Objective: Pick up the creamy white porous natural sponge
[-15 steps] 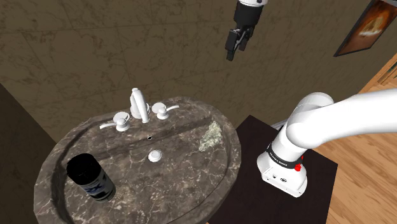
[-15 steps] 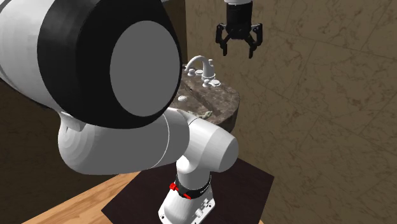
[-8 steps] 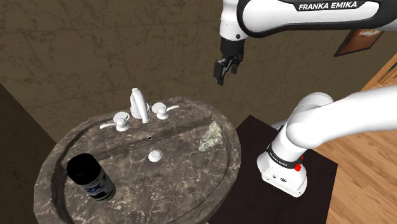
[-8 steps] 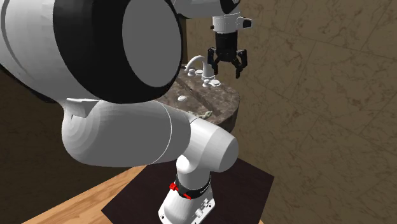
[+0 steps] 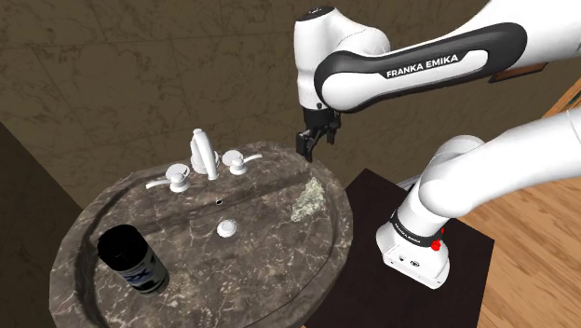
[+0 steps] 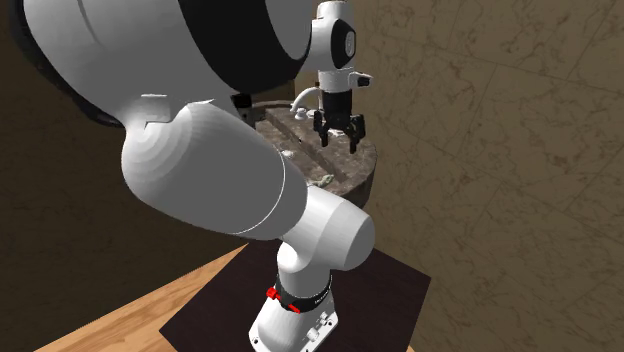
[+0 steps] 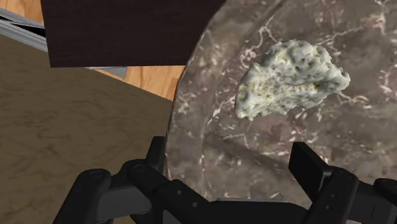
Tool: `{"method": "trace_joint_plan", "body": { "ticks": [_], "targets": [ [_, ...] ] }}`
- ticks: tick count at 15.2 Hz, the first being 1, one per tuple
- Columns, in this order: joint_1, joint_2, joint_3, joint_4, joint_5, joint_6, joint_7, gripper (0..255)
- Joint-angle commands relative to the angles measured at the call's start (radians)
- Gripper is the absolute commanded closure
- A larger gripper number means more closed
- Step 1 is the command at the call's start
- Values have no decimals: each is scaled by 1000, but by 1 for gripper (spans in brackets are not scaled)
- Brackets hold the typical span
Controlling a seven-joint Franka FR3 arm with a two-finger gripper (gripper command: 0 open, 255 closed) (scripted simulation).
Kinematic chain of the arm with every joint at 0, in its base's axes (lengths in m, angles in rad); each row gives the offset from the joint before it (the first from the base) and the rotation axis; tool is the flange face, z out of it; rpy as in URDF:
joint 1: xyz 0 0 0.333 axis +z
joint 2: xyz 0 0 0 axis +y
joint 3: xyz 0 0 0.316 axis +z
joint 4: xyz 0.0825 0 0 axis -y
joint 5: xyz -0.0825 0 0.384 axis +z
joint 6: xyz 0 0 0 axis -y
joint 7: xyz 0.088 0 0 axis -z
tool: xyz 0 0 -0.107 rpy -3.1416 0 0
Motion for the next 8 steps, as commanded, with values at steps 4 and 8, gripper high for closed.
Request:
{"method": "trace_joint_plan", "body": {
  "ticks": [4,8],
  "targets": [
    [-6,140,87,-42,22,109,127,0],
    [-9,170,97,-65,19,159,137,0]
  ]
}}
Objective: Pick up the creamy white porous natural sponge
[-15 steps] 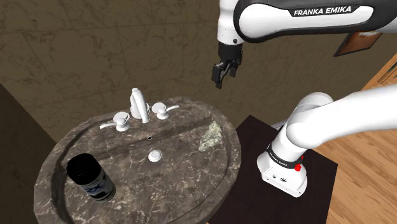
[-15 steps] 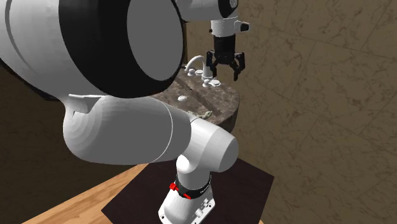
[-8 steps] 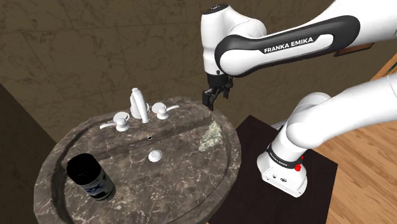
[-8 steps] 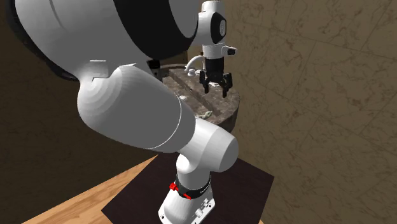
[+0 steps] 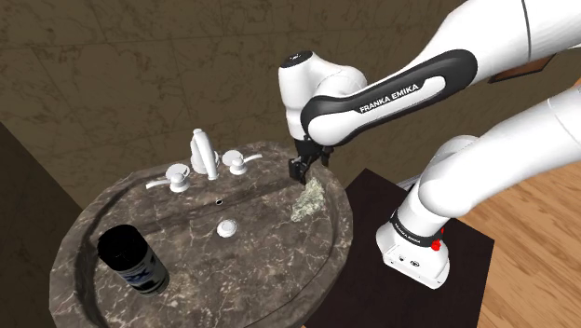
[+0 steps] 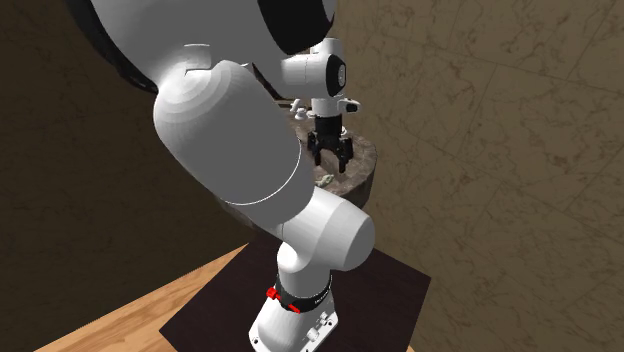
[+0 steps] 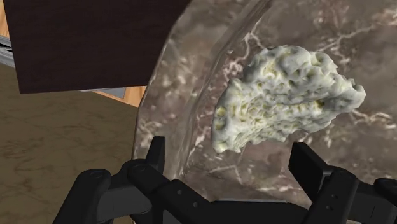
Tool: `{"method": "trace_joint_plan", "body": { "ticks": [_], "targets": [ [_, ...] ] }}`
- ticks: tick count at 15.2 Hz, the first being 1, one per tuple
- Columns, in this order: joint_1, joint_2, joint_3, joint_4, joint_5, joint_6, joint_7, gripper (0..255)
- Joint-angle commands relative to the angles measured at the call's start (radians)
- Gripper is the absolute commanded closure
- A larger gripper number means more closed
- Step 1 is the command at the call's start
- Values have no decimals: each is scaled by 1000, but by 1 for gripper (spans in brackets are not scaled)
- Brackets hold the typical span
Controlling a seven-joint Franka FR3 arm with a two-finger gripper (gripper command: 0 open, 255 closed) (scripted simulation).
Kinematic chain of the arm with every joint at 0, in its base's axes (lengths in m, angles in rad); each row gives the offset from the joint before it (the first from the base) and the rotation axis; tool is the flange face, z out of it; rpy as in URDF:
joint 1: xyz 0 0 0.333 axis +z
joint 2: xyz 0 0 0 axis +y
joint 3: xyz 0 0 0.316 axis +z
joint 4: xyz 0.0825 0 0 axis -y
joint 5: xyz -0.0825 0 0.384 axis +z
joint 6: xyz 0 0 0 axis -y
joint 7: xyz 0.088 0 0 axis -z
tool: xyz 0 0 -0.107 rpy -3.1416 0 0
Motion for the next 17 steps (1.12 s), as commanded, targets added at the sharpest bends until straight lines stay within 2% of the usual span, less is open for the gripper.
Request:
{"method": "trace_joint_plan", "body": {
  "ticks": [1,4,6,7,17],
  "targets": [
    [-3,22,8,-12,-2,32,8,0],
    [-9,62,21,-34,-9,94,22,0],
    [-9,62,21,-34,-9,94,22,0],
    [-10,63,21,-34,-9,94,22,255],
    [-7,50,17,-28,-7,76,18,255]
  ]
}}
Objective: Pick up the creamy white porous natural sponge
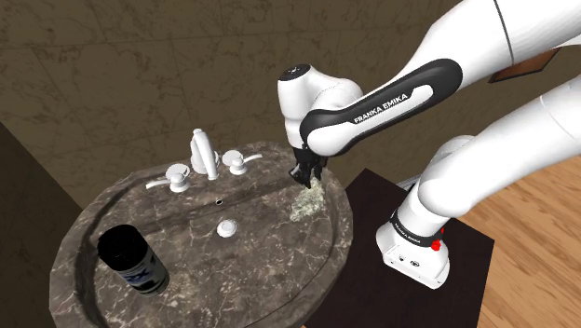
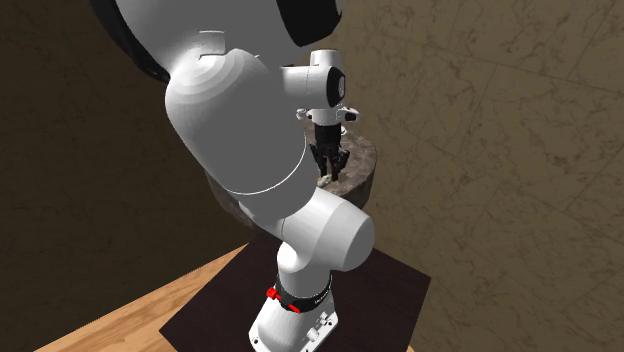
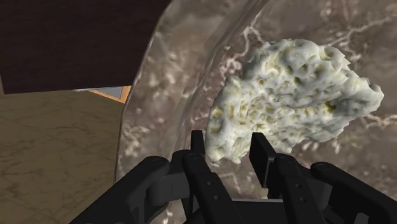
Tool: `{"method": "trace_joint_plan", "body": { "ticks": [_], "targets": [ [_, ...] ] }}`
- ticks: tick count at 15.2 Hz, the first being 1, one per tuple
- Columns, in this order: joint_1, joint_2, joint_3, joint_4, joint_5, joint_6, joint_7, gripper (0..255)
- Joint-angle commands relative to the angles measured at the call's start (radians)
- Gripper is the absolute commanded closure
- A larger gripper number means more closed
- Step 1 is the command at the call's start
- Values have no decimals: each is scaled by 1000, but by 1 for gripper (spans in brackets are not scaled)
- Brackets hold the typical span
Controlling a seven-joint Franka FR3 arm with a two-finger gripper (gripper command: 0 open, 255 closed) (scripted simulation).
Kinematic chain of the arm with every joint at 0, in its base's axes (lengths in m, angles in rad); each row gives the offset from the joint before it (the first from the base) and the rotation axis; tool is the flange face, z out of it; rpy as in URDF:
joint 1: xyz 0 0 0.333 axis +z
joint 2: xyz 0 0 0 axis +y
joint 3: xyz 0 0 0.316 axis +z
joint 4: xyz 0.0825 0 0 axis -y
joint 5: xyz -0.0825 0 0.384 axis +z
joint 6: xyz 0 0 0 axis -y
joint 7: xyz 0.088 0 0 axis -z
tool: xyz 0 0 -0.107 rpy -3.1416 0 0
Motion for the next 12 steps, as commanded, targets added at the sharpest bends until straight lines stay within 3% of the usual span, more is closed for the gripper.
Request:
{"method": "trace_joint_plan", "body": {
  "ticks": [1,12],
  "targets": [
    [2,-17,-6,8,2,-29,-6,255],
    [13,-118,-42,92,9,-210,-38,255]
  ]
}}
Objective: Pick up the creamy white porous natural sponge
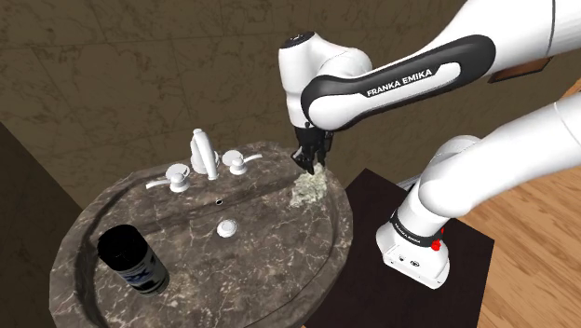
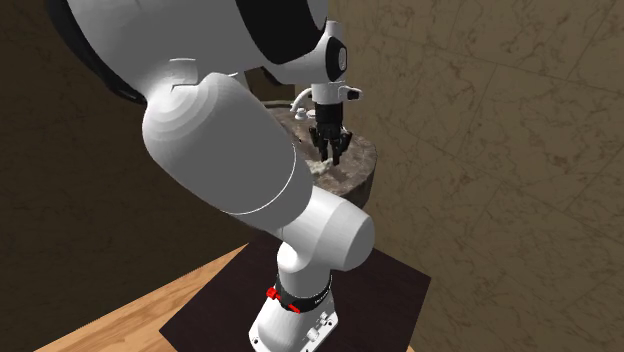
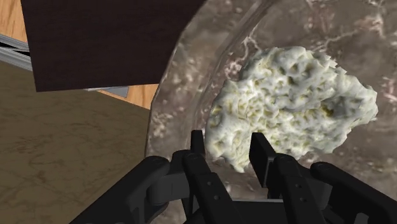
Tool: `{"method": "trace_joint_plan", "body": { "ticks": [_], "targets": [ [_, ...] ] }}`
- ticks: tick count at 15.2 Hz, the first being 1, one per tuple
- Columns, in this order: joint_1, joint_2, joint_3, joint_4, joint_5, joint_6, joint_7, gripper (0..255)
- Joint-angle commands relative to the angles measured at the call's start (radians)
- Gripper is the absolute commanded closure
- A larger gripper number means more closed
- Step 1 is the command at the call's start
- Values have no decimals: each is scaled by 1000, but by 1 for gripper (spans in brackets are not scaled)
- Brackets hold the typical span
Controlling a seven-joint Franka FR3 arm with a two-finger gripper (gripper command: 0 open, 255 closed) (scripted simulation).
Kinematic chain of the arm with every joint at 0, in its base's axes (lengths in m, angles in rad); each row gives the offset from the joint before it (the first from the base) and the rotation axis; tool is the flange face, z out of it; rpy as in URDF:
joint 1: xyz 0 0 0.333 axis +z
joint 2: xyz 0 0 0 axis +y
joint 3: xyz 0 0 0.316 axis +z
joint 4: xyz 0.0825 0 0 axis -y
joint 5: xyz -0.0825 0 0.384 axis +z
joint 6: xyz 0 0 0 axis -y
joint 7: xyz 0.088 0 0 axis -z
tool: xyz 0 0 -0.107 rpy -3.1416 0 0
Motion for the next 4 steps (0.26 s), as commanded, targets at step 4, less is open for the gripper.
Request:
{"method": "trace_joint_plan", "body": {
  "ticks": [4],
  "targets": [
    [3,-24,-9,26,0,-50,-7,255]
  ]
}}
